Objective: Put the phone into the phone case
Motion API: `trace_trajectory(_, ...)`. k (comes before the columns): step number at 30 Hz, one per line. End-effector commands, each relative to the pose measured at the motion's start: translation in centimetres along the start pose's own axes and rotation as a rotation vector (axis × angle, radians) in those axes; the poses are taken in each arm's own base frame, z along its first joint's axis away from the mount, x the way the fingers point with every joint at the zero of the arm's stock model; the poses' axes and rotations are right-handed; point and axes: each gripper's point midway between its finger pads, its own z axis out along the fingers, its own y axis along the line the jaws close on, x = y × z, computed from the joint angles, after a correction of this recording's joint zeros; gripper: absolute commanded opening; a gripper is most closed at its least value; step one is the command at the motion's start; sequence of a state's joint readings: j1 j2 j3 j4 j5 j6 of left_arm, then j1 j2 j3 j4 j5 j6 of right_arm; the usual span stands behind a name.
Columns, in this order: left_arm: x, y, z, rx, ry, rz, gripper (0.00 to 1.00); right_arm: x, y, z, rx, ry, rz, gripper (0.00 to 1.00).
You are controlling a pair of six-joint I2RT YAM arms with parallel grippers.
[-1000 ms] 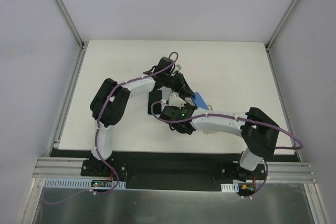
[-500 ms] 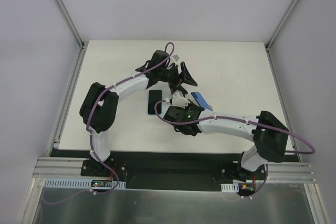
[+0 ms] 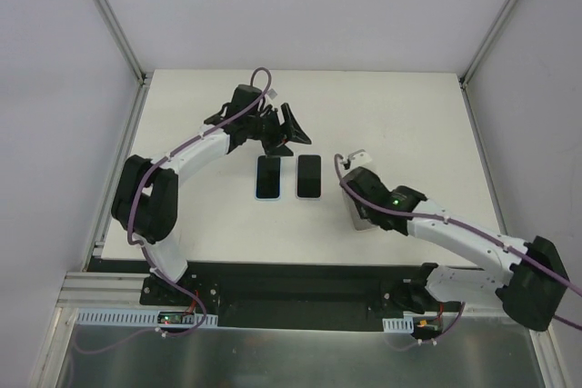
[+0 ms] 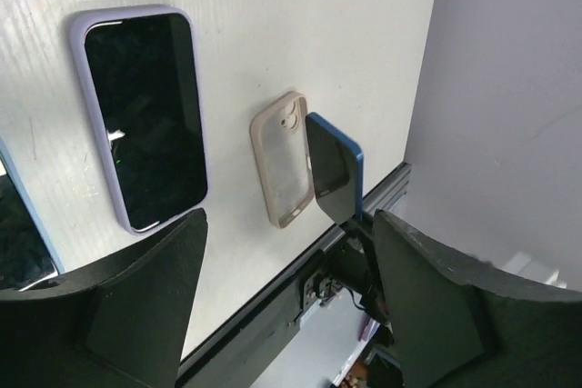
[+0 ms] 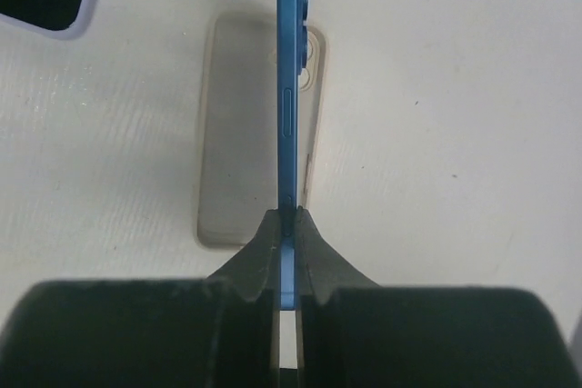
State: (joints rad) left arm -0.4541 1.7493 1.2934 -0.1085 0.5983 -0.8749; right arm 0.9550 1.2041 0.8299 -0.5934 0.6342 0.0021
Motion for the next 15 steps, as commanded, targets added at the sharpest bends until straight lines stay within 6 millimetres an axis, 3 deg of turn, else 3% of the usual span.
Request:
trace_trajectory(1,1.0,0.4,-1.2,-0.03,-0.019,0.063,0.72,-1.1,0.5,0.2,-0.204,-0.067,0.256,0.02)
trace_trajectory(7,3.5,1.9,-0.1,-0.063,0.034,0.083,0.64,0.3,-0.1,1.8,-0.284,-0.038,0.421,0.02)
trace_trajectory(12,6.3,1.6,1.4,-0.06,0.111,0.12,0.55,0.8,0.5,2.8,-0.333,-0.029,0.475,0.02)
trace_trajectory(15,7.6,1.6,2.3,-0.067,0.144,0.142,0.38,1.6,0.5,3.6,-0.341,0.01,0.504,0.02)
